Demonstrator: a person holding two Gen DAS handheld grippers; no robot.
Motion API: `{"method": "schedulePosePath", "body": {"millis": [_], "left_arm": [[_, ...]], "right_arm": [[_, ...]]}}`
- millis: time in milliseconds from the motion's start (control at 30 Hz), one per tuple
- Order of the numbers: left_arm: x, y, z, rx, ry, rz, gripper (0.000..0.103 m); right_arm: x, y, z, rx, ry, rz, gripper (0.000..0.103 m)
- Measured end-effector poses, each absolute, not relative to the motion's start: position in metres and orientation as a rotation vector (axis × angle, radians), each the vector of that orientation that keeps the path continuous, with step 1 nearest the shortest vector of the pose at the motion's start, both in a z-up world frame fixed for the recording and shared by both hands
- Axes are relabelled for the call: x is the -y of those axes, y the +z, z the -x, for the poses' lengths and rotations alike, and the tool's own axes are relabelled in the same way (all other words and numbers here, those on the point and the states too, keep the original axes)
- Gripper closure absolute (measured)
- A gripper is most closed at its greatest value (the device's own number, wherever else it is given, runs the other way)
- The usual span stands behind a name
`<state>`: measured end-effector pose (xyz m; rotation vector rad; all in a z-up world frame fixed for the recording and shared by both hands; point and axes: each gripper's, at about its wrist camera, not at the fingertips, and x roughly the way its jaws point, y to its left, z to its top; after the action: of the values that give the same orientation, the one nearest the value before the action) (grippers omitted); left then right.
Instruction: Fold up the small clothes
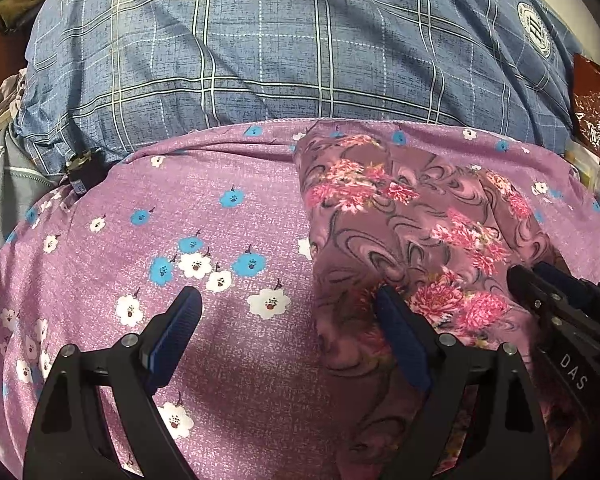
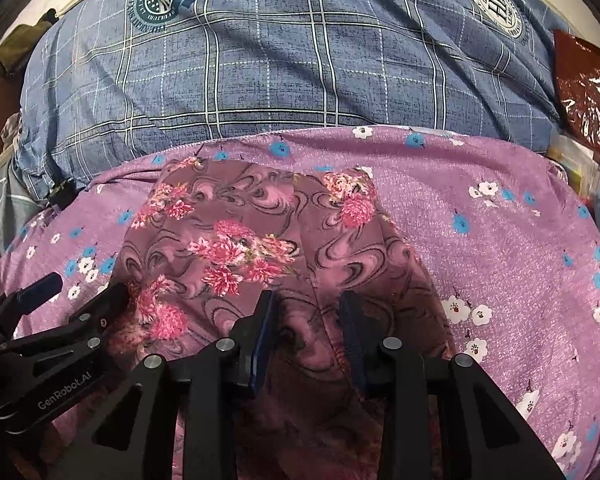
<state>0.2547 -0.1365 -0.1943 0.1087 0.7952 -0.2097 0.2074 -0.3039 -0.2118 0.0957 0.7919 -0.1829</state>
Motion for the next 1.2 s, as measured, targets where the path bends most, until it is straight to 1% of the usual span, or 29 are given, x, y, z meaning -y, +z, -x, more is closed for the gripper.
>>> {"method": "schedulePosePath", "body": {"millis": [500, 667, 733, 800, 933, 1000, 1100, 1200], "left_arm": [[0.133, -0.191, -0.255, -0.797, -0.208, -0.090, 0.013], [0.123, -0.188, -0.250, -0.766, -0.197, -0.102, 0.013], [0.115, -0.192, -0.247, -0.746, -0.173, -0.135, 0.013], [0.104, -0.200, -0.245, -0.743, -0.148, -0.149, 0.013], [0.094, -0.214, -0.247, -0.785, -0.169, -0.136, 0.013], [0.095, -0.219, -0.248, -0.808, -0.211, -0.126, 0.013], [0.099, -0.222, -0.250, -0.851, -0.282, -0.074, 0.013], [0.099, -0.224, -0.255, -0.862, -0.292, -0.061, 0.013]], "right_arm": [[0.302, -0.212, -0.208, -0.790, -0.195, -0.095, 0.068], [0.302, -0.211, -0.212, -0.799, -0.195, -0.088, 0.067], [0.305, -0.206, -0.213, -0.798, -0.190, -0.109, 0.067], [0.310, -0.195, -0.214, -0.759, -0.187, -0.154, 0.067], [0.308, -0.179, -0.237, -0.741, -0.128, -0.252, 0.065], [0.297, -0.179, -0.259, -0.775, -0.088, -0.240, 0.065], [0.287, -0.194, -0.300, -0.887, -0.016, -0.238, 0.067], [0.286, -0.220, -0.342, -1.000, -0.006, -0.253, 0.061]]}}
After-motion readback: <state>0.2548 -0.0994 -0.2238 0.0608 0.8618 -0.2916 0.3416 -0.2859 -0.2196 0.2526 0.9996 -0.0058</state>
